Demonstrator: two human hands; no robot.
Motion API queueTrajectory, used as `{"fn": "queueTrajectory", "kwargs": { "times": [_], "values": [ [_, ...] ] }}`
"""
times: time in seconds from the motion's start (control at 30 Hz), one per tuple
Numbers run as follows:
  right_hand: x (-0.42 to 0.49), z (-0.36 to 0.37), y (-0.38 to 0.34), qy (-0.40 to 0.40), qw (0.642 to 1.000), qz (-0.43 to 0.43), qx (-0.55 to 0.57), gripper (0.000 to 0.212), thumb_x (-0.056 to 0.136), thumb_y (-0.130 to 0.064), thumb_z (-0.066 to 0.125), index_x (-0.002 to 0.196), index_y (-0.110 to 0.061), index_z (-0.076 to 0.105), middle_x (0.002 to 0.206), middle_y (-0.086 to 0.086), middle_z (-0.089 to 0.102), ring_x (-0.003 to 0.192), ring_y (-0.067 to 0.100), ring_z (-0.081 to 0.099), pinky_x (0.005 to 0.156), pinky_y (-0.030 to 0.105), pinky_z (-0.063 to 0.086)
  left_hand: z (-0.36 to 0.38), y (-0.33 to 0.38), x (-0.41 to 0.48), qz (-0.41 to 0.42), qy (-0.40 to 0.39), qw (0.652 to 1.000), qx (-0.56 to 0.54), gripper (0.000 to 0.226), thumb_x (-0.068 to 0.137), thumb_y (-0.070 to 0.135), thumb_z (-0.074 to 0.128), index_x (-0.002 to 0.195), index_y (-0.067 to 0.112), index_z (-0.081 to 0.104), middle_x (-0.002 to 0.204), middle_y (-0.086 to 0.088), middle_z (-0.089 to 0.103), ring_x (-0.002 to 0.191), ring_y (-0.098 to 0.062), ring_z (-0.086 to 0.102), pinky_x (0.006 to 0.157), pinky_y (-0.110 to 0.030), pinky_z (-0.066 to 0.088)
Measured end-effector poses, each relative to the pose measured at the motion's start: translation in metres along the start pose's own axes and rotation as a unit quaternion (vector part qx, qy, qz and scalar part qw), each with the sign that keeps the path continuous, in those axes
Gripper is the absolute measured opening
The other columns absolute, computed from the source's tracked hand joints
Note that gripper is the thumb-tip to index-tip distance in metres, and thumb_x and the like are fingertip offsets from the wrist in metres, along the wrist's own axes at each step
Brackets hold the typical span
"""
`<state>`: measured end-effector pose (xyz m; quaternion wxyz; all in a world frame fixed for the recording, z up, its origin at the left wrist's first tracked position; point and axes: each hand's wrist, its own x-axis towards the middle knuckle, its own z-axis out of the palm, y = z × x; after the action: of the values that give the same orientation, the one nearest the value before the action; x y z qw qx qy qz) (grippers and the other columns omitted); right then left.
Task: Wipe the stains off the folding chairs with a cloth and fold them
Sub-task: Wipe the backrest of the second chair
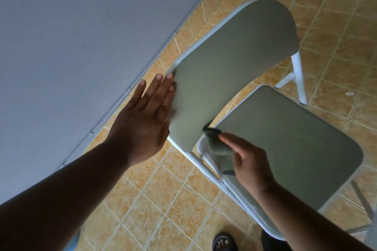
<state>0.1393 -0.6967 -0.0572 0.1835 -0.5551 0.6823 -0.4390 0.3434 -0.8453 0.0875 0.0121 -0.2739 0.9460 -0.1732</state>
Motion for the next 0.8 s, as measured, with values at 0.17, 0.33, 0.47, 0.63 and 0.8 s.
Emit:
{"fn": "queueTrajectory", "kwargs": {
  "times": [0.17, 0.33, 0.47, 0.63, 0.8],
  "values": [
    [0.137, -0.083, 0.015, 0.225, 0.963, 0.136, -0.06, 0.038, 0.093, -0.01, 0.05, 0.13, -0.018, 0.059, 0.121, 0.007, 0.067, 0.109, 0.019, 0.06, 0.09, 0.012, 0.036, 0.0, 0.0, 0.03, 0.029, 0.025, 0.999, 0.008, 0.065, 0.097, 0.027, 0.041, 0.151, -0.004, 0.021, 0.16, -0.023, 0.014, 0.149, -0.037, 0.011, 0.121, -0.053, 0.015],
    [0.227, -0.083, -0.013, 0.282, 0.95, 0.132, 0.015, 0.033, 0.1, -0.019, 0.041, 0.128, -0.02, 0.059, 0.117, -0.013, 0.062, 0.111, 0.004, 0.054, 0.078, -0.01, 0.024, 0.007, 0.002, 0.036, 0.026, 0.033, 0.999, 0.009, 0.062, 0.1, 0.027, 0.036, 0.151, -0.005, 0.019, 0.16, -0.024, 0.012, 0.15, -0.037, 0.009, 0.12, -0.053, 0.016],
    [0.196, -0.022, -0.028, 0.286, 0.954, 0.085, -0.024, 0.05, 0.086, 0.001, 0.047, 0.131, -0.017, 0.057, 0.138, 0.007, 0.054, 0.13, 0.022, 0.048, 0.107, 0.024, 0.033, 0.01, 0.001, 0.035, 0.029, 0.041, 0.999, 0.01, 0.062, 0.1, 0.025, 0.037, 0.151, -0.005, 0.019, 0.16, -0.025, 0.011, 0.15, -0.037, 0.008, 0.12, -0.053, 0.016],
    [0.067, 0.059, -0.062, 0.188, 0.982, 0.024, -0.007, 0.053, 0.084, 0.011, 0.049, 0.13, -0.015, 0.059, 0.141, 0.011, 0.05, 0.132, 0.026, 0.046, 0.102, 0.035, 0.043, 0.012, -0.001, 0.033, 0.03, 0.045, 0.999, 0.008, 0.068, 0.091, 0.012, 0.044, 0.151, -0.005, 0.017, 0.16, -0.024, 0.01, 0.15, -0.038, 0.007, 0.12, -0.053, 0.016],
    [-0.022, 0.072, -0.06, 0.013, 0.997, -0.052, 0.058, 0.045, 0.089, 0.002, 0.044, 0.127, -0.015, 0.061, 0.141, 0.007, 0.051, 0.132, 0.02, 0.046, 0.11, 0.028, 0.036, 0.011, 0.0, 0.033, 0.028, 0.049, 0.998, 0.007, 0.075, 0.082, 0.007, 0.048, 0.15, -0.006, 0.019, 0.16, -0.024, 0.012, 0.15, -0.038, 0.008, 0.119, -0.054, 0.017]
  ]
}}
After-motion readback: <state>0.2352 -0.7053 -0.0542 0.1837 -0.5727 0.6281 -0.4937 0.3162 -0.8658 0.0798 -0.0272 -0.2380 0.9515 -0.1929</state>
